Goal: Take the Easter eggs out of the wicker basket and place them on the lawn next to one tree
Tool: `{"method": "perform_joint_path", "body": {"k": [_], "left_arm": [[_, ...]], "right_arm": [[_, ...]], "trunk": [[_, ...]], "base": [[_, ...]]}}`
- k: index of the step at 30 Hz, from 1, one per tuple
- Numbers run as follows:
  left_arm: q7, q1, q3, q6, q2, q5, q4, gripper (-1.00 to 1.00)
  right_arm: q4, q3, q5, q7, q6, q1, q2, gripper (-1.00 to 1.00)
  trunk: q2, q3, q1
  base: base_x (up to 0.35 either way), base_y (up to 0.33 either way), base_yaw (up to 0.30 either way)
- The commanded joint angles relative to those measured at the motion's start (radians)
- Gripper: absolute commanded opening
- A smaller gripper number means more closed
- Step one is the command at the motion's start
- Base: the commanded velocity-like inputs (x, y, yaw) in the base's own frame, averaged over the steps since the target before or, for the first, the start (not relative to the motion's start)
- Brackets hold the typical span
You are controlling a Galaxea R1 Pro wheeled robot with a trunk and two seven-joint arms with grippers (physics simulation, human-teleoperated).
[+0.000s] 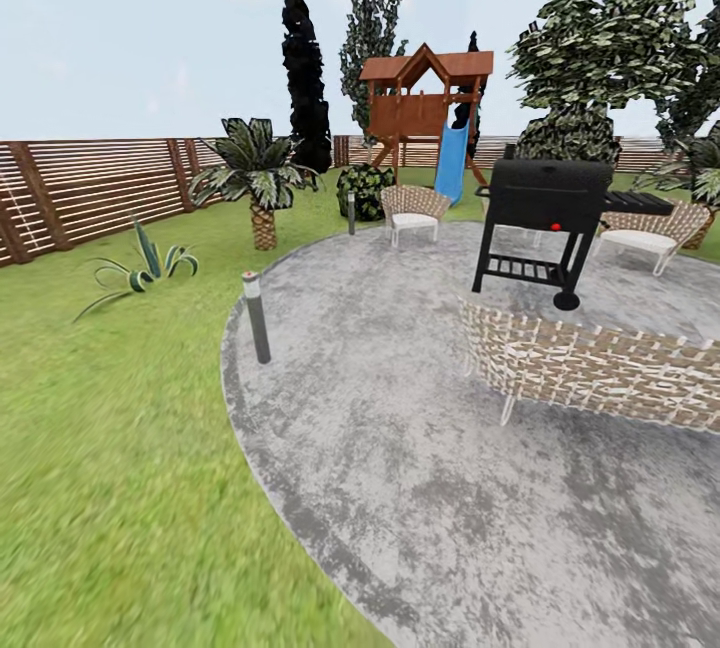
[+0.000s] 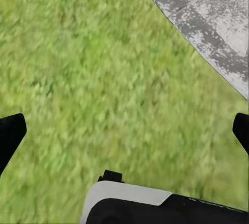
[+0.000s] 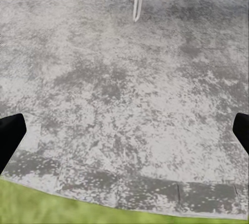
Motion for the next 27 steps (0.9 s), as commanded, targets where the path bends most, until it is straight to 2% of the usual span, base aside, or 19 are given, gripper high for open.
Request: {"method": "perform_joint_path", "body": {"k": [1,13,22,27], "left_arm": [[0.000,-0.001,0.002,-0.003,0.000,0.001,0.001,1.00],[0.000,-0.001,0.002,-0.003,0.000,0.001,0.001,1.00],[0.000,0.000,0.002,-0.002,0.000,0.002,0.001,1.00],[0.001,-0.001,0.002,-0.001,0.000,0.002,0.001,1.00]], "right_arm": [[0.001,-0.001,-0.006,0.004,-0.003,-0.001,0.000,1.00],[0.001,-0.001,-0.006,0.005,-0.008,-0.001,-0.001,1.00],[0.001,0.000,-0.006,0.005,-0.007,-0.001,0.000,1.00],[0.001,0.001,-0.006,0.005,-0.005,-0.001,0.000,1.00]], "trunk": [[-0.002,-0.002,0.001],[-0.002,-0.002,0.001],[-0.002,-0.002,0.001],[-0.002,-0.002,0.001]], "base": [[0.334,0.078,0.000],[0.320,0.164,-0.008],[0.296,0.224,-0.236],[0.277,0.239,-0.083]]}}
